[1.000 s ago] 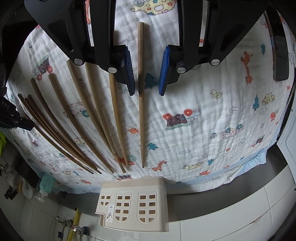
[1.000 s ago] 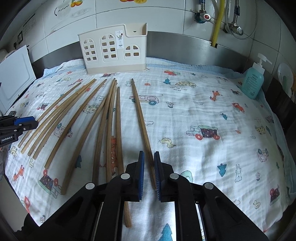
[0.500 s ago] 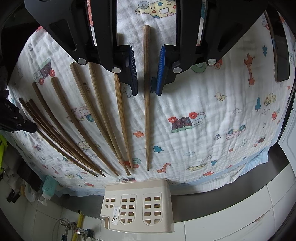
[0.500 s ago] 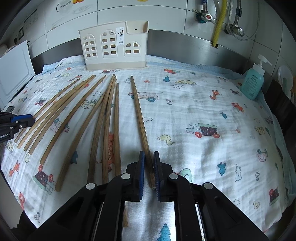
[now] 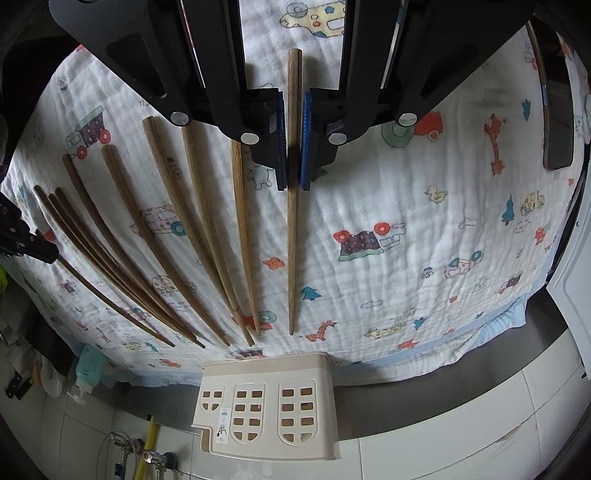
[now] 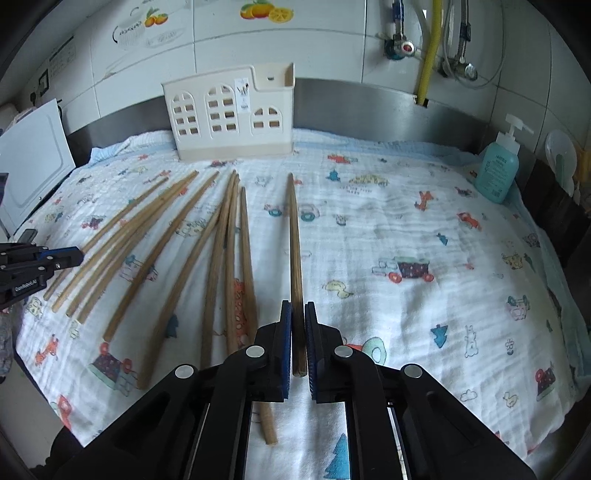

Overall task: Organize utensils
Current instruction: 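Lift the held chopsticks with both grippers and carry them toward the cream holder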

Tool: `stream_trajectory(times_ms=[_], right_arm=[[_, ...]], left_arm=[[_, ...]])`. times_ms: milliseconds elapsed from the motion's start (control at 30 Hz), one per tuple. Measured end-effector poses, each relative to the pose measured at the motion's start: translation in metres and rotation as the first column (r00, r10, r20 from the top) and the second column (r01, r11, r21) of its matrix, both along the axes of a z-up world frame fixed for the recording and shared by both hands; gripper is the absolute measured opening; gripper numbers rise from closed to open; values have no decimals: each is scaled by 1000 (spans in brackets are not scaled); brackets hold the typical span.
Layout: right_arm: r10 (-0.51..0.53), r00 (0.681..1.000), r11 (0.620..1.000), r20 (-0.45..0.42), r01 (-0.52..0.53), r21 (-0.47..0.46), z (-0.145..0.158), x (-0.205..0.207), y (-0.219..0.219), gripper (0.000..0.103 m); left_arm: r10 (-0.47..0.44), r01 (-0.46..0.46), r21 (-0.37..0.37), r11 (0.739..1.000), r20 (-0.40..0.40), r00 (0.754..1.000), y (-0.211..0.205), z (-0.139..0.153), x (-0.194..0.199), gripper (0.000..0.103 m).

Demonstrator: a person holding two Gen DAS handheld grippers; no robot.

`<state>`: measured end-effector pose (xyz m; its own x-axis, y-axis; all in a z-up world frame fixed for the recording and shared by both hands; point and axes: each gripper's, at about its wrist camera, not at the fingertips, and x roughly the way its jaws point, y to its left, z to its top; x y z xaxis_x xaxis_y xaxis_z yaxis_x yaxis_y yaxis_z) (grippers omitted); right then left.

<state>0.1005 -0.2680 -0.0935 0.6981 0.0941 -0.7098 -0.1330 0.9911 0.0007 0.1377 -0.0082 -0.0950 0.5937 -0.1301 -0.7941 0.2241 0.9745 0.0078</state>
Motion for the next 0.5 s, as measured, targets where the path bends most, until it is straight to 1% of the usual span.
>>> stream_trajectory(times_ms=[133, 267, 333, 433, 500], right_arm=[[-3, 999, 1000, 54, 3, 8, 20, -9, 2, 7], [2, 994, 1000, 113, -5, 22, 44, -17, 4, 7], [9, 991, 1000, 132, -11, 13, 52, -20, 7, 7], [15, 990, 1000, 140, -17, 13, 55, -23, 8, 7], [10, 991, 1000, 136, -13, 20, 54, -25, 7, 7]], left_arm=[[7, -6, -15, 1000, 39, 999, 4, 13, -8, 5], [8, -3, -56, 998, 85, 996, 10, 33, -13, 5], [-3, 8, -44, 999, 98, 995, 9, 38, -17, 5], [-14, 18, -45, 999, 83, 996, 10, 34, -19, 5], [-18, 22, -69, 997, 62, 998, 13, 29, -19, 6]])
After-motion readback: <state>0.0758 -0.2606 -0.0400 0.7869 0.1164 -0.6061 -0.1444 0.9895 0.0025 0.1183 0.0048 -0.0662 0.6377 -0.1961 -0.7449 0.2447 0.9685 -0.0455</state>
